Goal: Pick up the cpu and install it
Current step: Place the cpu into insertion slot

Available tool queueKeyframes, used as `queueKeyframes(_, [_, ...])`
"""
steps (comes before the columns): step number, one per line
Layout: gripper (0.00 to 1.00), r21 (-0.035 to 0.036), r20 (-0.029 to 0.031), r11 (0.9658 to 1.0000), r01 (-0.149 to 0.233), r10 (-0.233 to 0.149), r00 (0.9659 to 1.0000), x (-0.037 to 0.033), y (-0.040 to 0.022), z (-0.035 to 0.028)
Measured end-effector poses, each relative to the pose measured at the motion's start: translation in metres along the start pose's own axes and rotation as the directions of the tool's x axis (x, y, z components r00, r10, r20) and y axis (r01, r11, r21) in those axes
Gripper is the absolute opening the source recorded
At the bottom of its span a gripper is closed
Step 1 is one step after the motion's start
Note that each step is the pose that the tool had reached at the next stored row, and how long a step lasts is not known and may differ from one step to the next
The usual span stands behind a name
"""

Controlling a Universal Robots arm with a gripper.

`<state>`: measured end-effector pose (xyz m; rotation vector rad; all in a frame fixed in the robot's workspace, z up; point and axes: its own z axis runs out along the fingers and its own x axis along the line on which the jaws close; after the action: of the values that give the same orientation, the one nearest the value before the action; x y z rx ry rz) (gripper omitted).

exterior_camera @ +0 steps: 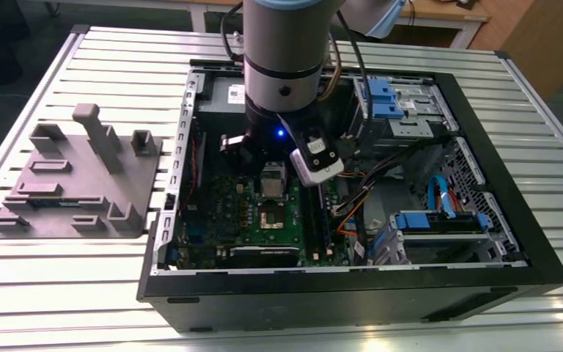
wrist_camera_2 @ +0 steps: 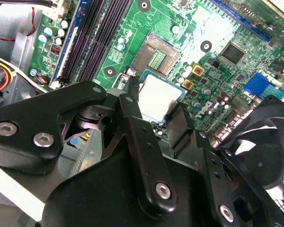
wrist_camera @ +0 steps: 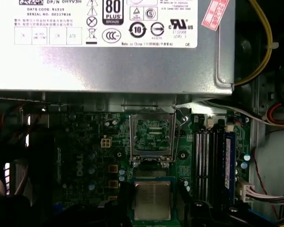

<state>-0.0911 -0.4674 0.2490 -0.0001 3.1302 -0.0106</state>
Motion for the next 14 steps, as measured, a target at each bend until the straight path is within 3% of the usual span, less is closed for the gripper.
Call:
queueKeyframes(9, [0.47,0.0,0.0,1.0,0.0,0.0,1.0,0.0001,-0.0093,0.016])
queueKeyframes(14, [0.47,0.0003,-0.0002,1.0,0.0,0.0,1.0,-0.0007,-0.0099,0.0249])
